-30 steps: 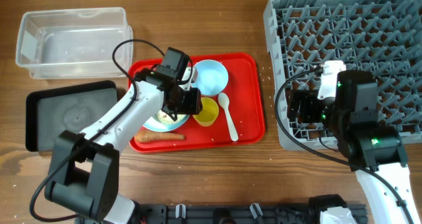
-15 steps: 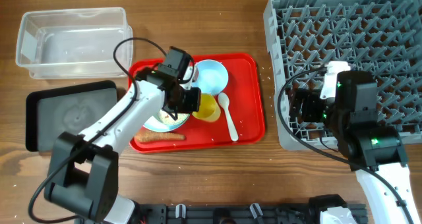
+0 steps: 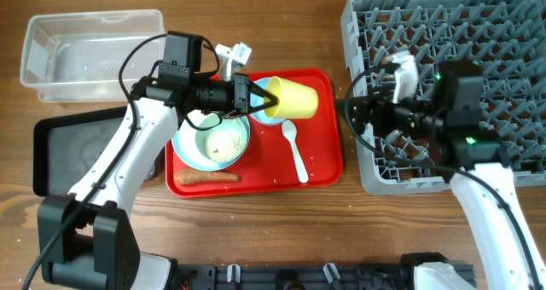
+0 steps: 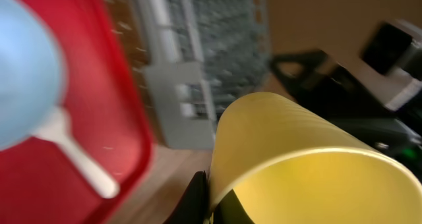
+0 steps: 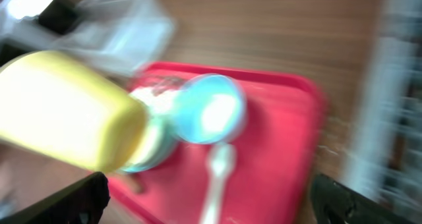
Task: Sort waste into correct bins and load items into the dishwasher rack
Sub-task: 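Lift the yellow cup and hand it to the right gripper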
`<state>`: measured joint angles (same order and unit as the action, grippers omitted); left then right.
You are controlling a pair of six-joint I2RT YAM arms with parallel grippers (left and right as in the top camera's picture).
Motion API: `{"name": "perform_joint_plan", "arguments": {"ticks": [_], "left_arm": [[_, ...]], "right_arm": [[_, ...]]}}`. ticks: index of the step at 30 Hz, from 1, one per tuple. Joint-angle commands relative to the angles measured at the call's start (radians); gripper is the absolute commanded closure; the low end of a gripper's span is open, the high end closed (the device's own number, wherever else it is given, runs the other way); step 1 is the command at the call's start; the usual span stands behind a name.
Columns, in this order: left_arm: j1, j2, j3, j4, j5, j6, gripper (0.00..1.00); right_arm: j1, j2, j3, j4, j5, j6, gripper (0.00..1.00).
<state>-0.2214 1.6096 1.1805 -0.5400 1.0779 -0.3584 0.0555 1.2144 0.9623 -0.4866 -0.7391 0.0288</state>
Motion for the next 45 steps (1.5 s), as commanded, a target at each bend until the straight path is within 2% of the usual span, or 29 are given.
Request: {"name": "perform_joint_plan", "arguments": {"ticks": [1,7,16,18,20,21,24,33,45], "left_arm": [[-0.015,-0.016,0.017,0.007,0.174,-0.023,0.96],[-0.044,-0.016,0.017,0.073,0.196,-0.101,0.96],[-0.107,-0.016,0.017,0.159,0.119,-0.183,0.96],[-0.114,-0.016,0.017,0.160,0.091,-0.196,0.96],[-0.115,-0.016,0.017,0.164,0.084,-0.205,0.96],[-0.115,-0.016,0.017,0.164,0.083,-0.205,0.96],[-0.115,-0.016,0.017,0.175,0.076,-0.216,0.96],[-0.115,-0.016,0.017,0.235,0.072,-0.261,0.96],[-0.114,-0.016,0.017,0.331,0.072,-0.357,0.96]], "right_arm": [[-0.003,0.074,0.019,0.098,-0.460,-0.074,0.00],[-0.002,0.142,0.019,0.161,-0.541,-0.052,0.00],[-0.002,0.143,0.019,0.181,-0.682,-0.051,0.02],[0.003,0.143,0.019,0.183,-0.698,-0.050,0.07],[0.007,0.143,0.019,0.183,-0.698,-0.043,0.22],[0.007,0.143,0.019,0.183,-0.699,-0.043,0.26],[0.007,0.143,0.019,0.183,-0.698,-0.021,0.29],[0.007,0.143,0.019,0.182,-0.698,-0.021,0.19],[0.007,0.143,0.018,0.184,-0.663,-0.021,0.19]]}}
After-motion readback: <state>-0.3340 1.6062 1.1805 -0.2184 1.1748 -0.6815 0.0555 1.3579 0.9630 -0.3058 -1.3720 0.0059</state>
